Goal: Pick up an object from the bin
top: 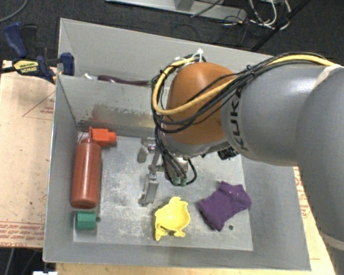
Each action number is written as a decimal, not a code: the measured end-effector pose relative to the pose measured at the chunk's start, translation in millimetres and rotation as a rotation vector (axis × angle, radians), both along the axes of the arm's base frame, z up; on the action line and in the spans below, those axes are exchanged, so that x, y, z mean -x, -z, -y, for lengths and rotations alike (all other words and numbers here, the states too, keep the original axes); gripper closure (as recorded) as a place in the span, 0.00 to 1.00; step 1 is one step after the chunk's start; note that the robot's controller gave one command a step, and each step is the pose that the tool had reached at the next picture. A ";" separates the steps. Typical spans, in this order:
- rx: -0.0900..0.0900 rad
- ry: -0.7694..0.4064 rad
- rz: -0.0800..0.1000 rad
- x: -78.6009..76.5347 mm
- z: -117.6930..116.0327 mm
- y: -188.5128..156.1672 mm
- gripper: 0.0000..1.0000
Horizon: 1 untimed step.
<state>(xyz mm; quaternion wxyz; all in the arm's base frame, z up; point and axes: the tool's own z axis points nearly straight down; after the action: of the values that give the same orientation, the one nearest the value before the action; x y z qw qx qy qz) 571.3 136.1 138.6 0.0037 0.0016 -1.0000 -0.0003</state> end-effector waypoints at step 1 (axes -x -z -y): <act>-0.001 0.003 0.008 -1.9 0.5 -4.6 0.00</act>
Offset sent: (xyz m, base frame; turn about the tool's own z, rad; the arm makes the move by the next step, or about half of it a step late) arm -0.0201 -0.0715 -0.0383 0.0237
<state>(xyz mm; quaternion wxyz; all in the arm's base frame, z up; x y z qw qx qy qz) 573.1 135.7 143.2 0.0000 0.0003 -1.0000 -0.0009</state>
